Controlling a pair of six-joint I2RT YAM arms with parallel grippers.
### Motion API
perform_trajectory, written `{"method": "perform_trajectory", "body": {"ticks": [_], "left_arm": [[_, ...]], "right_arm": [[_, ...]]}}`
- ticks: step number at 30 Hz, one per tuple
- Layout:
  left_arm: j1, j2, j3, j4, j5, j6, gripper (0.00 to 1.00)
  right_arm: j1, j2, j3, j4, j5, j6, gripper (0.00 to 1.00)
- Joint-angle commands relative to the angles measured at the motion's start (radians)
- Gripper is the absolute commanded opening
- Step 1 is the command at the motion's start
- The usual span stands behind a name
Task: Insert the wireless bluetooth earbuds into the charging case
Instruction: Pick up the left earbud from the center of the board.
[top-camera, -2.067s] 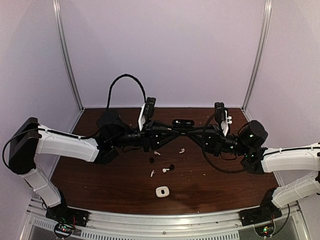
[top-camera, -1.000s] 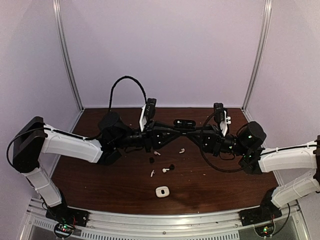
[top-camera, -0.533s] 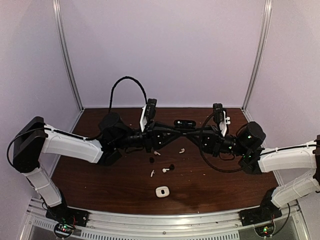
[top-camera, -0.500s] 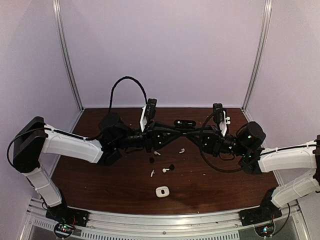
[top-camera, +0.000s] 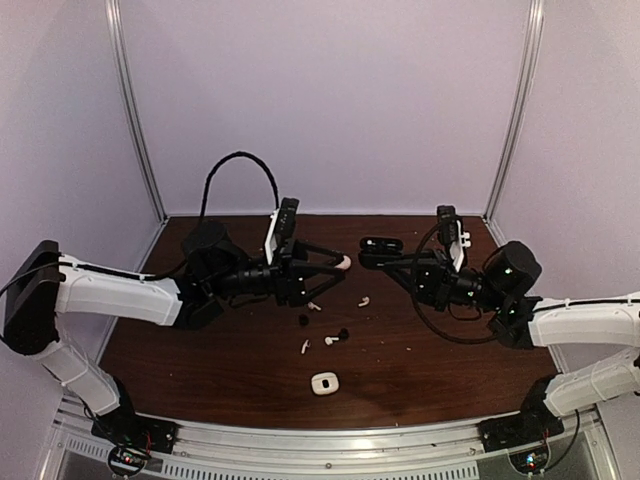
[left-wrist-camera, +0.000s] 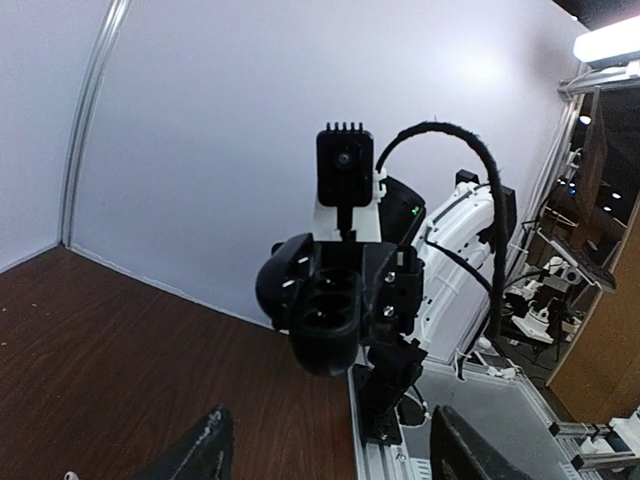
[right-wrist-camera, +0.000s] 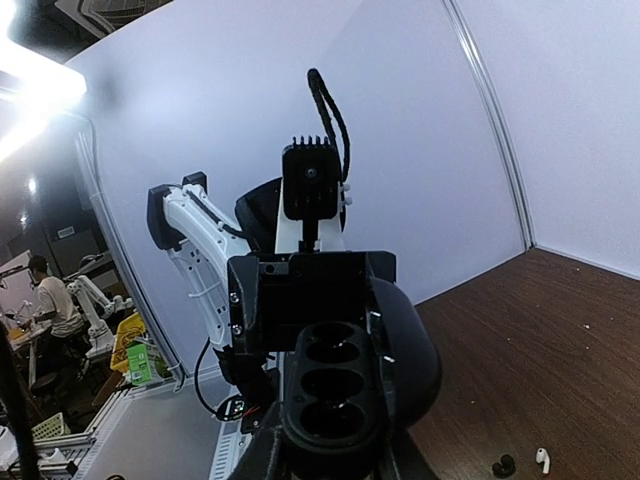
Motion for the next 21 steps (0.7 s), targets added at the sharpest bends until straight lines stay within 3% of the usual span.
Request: {"method": "perform_trajectory", "body": {"ticks": [1, 10, 21], "left_arm": [[0.047, -0.108, -0.046, -0.203, -0.090, 0.102, 0.69], [0.076, -0.093, 0.092, -0.892, -0.318, 0.366, 0.69], [0.156, 0.072, 0.233, -1.007, -0.283, 0.384, 0.63]], "right_arm": [[-0.036, -0.061, -0.025, -0.086, 0.007, -0.051, 0.02], [-0.075, -0.199, -0.051, -0.387, 0.059, -0.197, 0.02], [-0.083, -0.266, -0.075, -0.474, 0.024, -0.277, 0.00]]}}
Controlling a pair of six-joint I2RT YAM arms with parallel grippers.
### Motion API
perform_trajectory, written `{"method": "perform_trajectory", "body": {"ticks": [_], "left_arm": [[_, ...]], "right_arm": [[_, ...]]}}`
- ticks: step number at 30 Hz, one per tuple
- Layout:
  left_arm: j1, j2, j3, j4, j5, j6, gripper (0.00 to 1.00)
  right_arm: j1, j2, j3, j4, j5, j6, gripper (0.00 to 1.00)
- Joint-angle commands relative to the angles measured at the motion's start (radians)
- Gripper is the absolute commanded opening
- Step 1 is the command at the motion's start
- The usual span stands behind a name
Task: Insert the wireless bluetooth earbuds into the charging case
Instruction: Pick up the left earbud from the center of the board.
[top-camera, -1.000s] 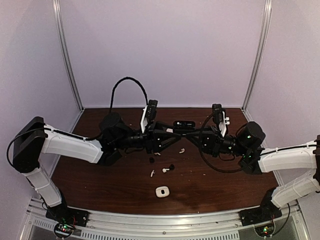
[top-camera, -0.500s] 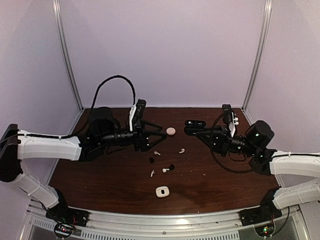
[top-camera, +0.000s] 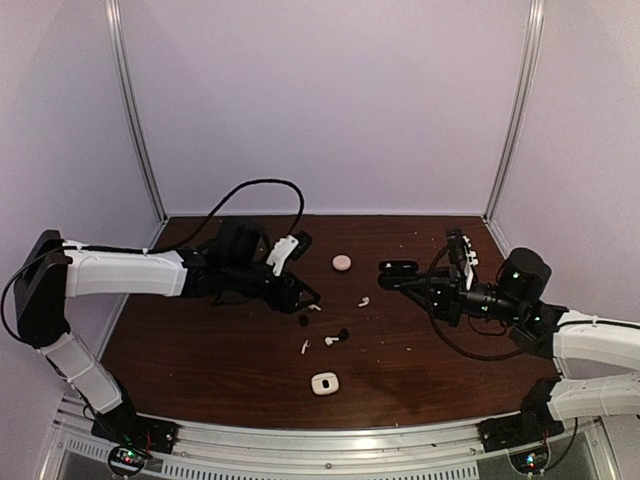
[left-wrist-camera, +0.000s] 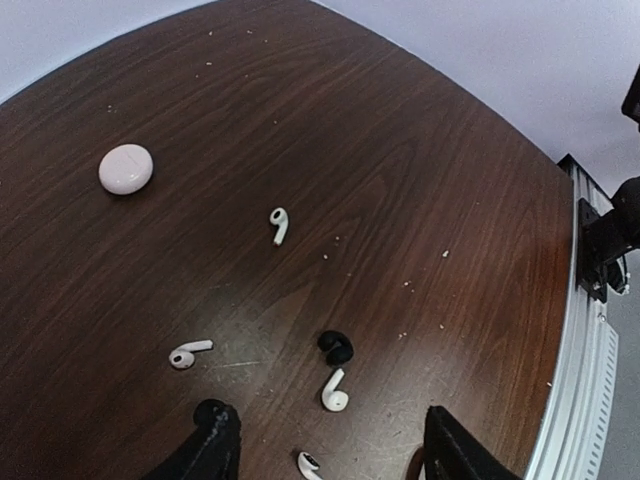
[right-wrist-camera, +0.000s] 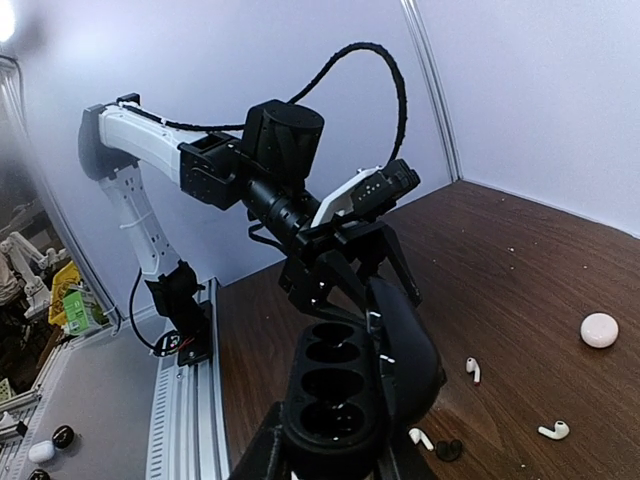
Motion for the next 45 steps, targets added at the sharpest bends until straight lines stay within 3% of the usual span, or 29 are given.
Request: {"method": "perform_trajectory", "body": {"ticks": [1, 15, 20, 26, 45], "left_arm": [[0.029, 0.060, 0.096, -0.072, -0.002, 0.039, 0.63], [0.051, 0.127, 0.139, -0.240, -0.047, 0.073, 0.56], [0.050, 0.163, 0.175, -0.306, -0.118, 0.110, 0.46], [0.043, 0.232, 0.237, -0.304, -0.035, 0.055, 0.36], [0.032, 0.341, 0.276, -0.249, -0.054, -0.101, 0.27]], "right_arm": [[-0.003, -0.037, 0.004, -0.059, -0.025, -0.086, 0.00], [0.014, -0.064, 0.013, -0.168, 0.020, -0.201, 0.00], [0.018, -0.065, 0.009, -0.177, 0.039, -0.200, 0.00], [0.017, -0.061, 0.008, -0.174, 0.041, -0.190, 0.00], [0.022, -0.054, -0.015, -0.139, 0.033, -0.204, 0.00]]}}
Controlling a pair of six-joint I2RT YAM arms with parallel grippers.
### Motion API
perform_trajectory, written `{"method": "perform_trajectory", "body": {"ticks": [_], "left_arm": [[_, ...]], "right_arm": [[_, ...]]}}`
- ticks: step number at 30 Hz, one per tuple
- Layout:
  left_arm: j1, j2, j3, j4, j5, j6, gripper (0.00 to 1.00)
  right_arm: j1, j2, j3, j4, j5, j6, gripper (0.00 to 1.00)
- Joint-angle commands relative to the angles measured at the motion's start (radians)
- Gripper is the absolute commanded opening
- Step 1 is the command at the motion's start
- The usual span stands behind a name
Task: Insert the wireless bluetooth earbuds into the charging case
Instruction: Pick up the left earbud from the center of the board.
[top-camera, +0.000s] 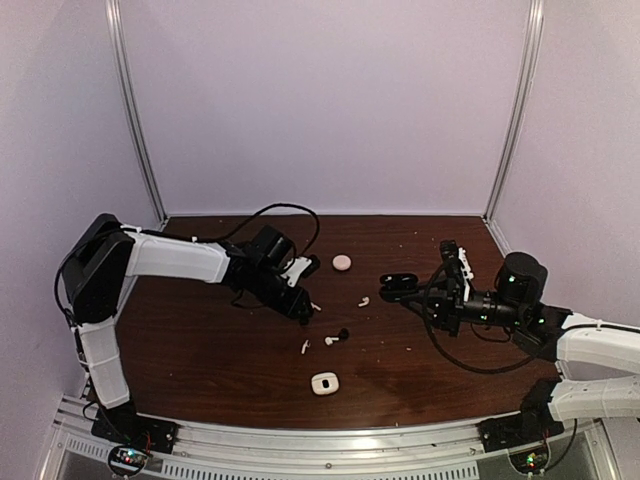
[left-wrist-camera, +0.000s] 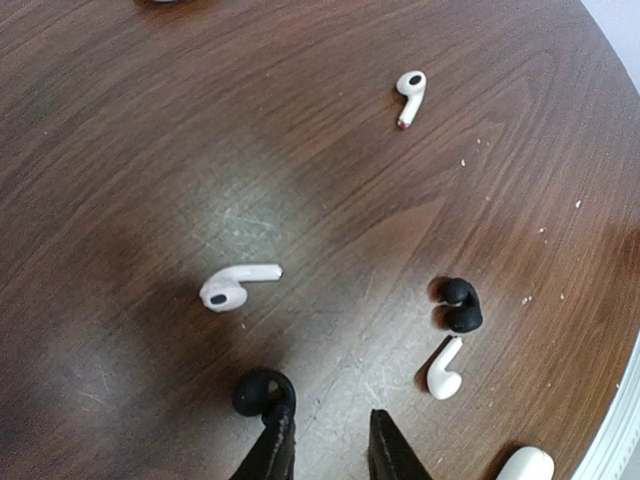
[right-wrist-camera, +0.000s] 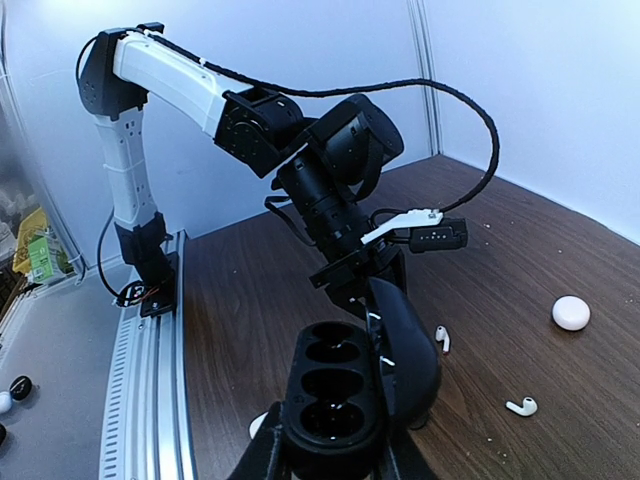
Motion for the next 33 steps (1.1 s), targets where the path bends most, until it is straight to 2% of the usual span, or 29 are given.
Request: {"method": "perform_trajectory", "body": {"ticks": [1, 13, 33], "left_arm": [[-0.004, 0.032, 0.048, 0.041, 0.006, -0.042, 0.27], [-0.004, 0.080, 0.061, 0.034, 0.005, -0.067, 0.24], [0.001, 0.096, 0.049, -0.030, -0.084, -0.067, 0.22]], "right_arm": [[0.009, -0.009, -0.007, 0.032, 0.011, -0.010, 0.00], [0.009, -0.015, -0.015, 0.025, 0.028, -0.012, 0.00], [0.009, -0.020, -0.017, 0.018, 0.046, -0.009, 0.00]]}}
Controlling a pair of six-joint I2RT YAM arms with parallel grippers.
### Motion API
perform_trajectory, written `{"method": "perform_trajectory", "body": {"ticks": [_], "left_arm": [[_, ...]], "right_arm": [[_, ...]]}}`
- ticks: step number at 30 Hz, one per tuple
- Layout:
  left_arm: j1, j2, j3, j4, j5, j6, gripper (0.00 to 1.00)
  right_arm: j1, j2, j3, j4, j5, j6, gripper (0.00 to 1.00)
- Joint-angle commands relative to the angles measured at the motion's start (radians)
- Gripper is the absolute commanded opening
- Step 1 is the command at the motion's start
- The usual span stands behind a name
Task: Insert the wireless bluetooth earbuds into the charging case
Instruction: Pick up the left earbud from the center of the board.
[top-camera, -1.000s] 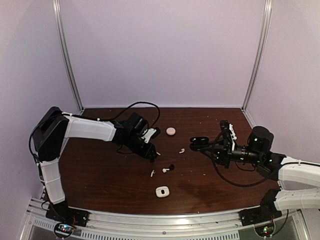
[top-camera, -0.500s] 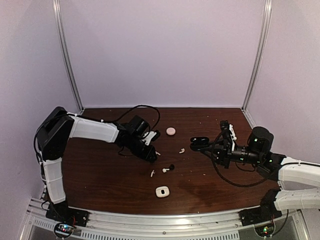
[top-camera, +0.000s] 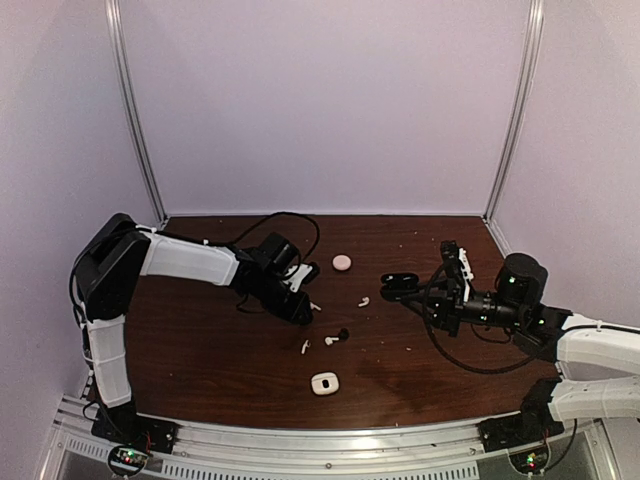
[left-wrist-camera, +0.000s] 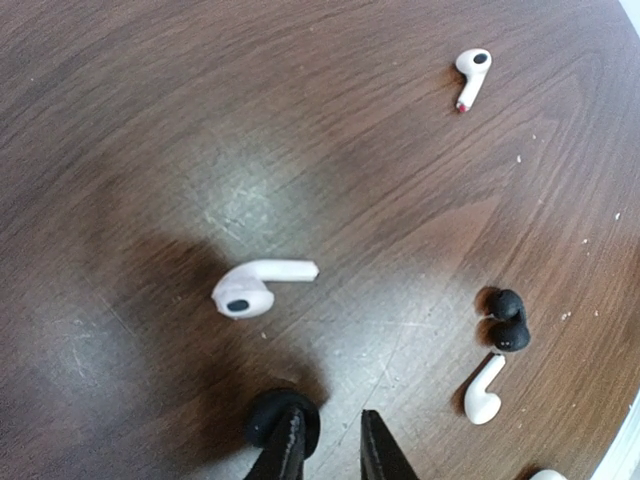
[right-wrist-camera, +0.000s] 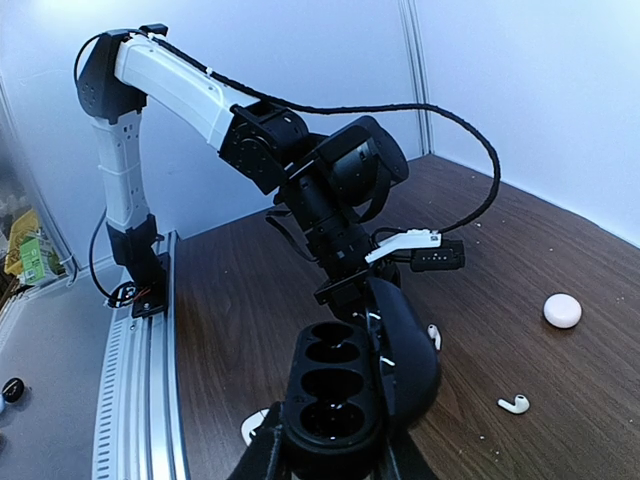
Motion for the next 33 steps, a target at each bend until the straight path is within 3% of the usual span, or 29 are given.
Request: {"method": "perform_trajectory", "body": {"ticks": [1, 33], "left_arm": [[0.002, 0.010, 0.014, -0.032, -0.061, -0.002, 0.22], [0.017, -0.026, -0.023, -0.105, -0.151, -0.019, 0.17]], "right_arm": [[0.009, -0.015, -0.012, 0.018, 0.026, -0.002, 0.00], [0.009, -0.034, -0.023, 0.015, 0.048, 0.007, 0.00]]}}
